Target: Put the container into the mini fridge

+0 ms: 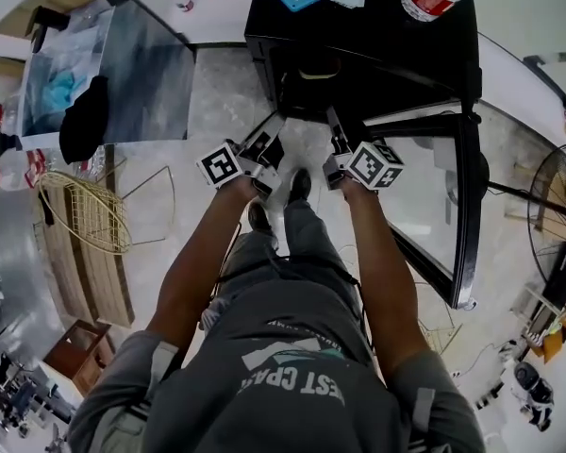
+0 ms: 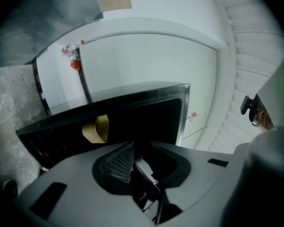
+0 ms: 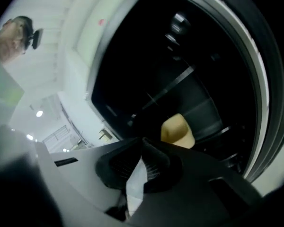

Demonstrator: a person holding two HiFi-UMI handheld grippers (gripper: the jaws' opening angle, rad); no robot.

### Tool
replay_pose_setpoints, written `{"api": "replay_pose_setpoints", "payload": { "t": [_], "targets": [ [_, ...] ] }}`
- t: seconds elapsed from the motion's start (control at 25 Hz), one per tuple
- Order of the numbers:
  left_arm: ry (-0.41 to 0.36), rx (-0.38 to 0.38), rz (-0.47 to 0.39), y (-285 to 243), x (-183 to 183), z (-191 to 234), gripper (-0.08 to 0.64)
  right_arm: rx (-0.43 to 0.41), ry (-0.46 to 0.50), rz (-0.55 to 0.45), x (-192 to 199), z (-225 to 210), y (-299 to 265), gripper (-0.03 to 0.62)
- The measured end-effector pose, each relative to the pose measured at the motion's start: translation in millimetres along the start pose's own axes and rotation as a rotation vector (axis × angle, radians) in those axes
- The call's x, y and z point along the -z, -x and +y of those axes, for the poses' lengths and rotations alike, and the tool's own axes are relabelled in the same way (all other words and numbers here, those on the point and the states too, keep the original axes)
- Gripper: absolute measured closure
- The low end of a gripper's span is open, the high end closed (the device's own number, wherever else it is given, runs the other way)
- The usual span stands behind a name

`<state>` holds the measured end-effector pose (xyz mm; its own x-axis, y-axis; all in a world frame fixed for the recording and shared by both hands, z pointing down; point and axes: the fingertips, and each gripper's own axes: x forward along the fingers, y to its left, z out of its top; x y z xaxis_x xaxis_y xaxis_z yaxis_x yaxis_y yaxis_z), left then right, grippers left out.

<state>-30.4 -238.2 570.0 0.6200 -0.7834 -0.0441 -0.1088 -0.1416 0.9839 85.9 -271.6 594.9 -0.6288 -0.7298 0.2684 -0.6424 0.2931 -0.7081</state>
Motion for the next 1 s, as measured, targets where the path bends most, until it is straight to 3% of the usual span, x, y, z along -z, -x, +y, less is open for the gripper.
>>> {"api": "replay_pose_setpoints", "payload": {
  "t": [0.2,0.64,0.88,1.0],
  "targets": [
    [-0.127,0.011,0.026,19,-10,-42,0.512,-0.027,0.143,0.002,-22,45,28,0.560],
    [-0.777,0.045,0.217,51,-17,-148,0.522,-0.040,0.442,0.009,-56,144,77,0.560],
    [-1.042,0.034,0.243,72,-26,-194,0.522,-0.052,0.594,-0.004,-76,199,108,0.560],
    [-1.098,0.029,0.241,86,-32,-215,0.523,-0.093,0.662,-0.015,-80,232,124,0.563]
  ]
}}
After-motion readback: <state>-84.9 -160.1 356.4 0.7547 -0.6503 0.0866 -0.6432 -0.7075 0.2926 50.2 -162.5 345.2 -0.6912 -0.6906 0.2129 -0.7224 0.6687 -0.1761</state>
